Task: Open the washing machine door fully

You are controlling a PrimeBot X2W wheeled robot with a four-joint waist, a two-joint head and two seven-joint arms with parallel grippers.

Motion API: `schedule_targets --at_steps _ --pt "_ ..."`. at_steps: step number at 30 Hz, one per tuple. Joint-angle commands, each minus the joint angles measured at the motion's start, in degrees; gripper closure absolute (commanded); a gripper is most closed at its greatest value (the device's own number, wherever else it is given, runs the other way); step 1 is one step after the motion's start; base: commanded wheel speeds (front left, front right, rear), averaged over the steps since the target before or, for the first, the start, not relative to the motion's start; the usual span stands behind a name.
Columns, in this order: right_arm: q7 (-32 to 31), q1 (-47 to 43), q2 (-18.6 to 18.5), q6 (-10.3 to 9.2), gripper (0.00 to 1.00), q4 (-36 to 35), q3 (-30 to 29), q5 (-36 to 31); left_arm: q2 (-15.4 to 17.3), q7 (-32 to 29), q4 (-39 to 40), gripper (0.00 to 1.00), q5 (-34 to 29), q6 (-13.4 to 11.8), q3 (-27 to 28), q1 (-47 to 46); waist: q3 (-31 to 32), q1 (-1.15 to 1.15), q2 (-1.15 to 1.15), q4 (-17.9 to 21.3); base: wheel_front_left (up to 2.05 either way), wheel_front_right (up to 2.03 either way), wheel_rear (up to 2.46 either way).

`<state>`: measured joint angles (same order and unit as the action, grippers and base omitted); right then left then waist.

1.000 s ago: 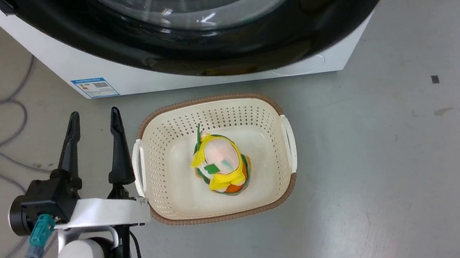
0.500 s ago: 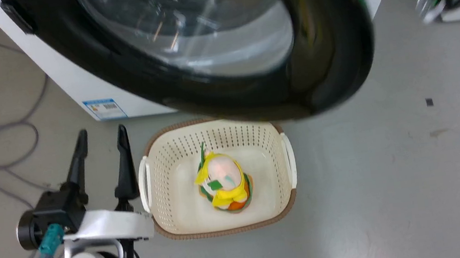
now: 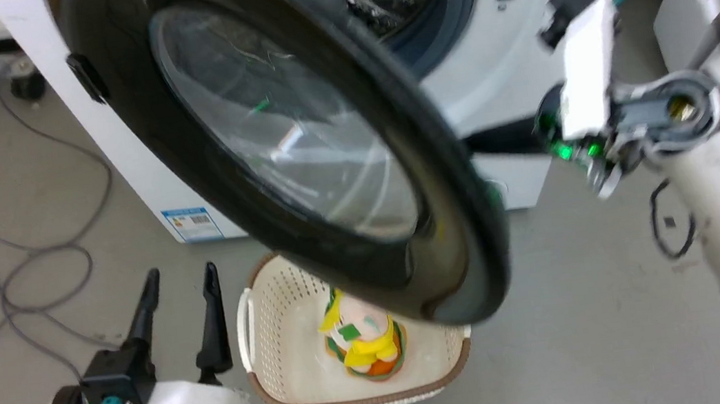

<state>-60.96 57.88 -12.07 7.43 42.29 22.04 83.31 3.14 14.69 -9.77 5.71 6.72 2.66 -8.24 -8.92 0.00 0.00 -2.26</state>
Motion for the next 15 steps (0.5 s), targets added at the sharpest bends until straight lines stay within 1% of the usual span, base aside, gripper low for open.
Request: schedule_targets --at_steps 1,8,15 --pt "-0.9 -2.5 1.1 0.06 1.00 -1.2 0.2 0.7 0.3 0.3 -0.3 0.00 -0.2 0.1 -0.2 1.0 1.5 0.00 0.00 -0.5 0.00 0.00 0.00" --pt "-3.5 -10.2 4.2 0.06 1.00 -6.0 0.8 2.8 0.0 0.3 -1.8 0.00 0.4 -0.2 -2.4 3.0 4.9 0.00 0.00 -1.2 0.00 0.00 0.00" --pt "-4.0 -15.2 6.3 0.06 1.00 -9.7 1.2 3.8 -0.1 0.3 -2.7 0.00 0.5 -0.5 -3.9 4.1 6.5 0.00 0.00 -1.6 0.00 0.00 0.00"
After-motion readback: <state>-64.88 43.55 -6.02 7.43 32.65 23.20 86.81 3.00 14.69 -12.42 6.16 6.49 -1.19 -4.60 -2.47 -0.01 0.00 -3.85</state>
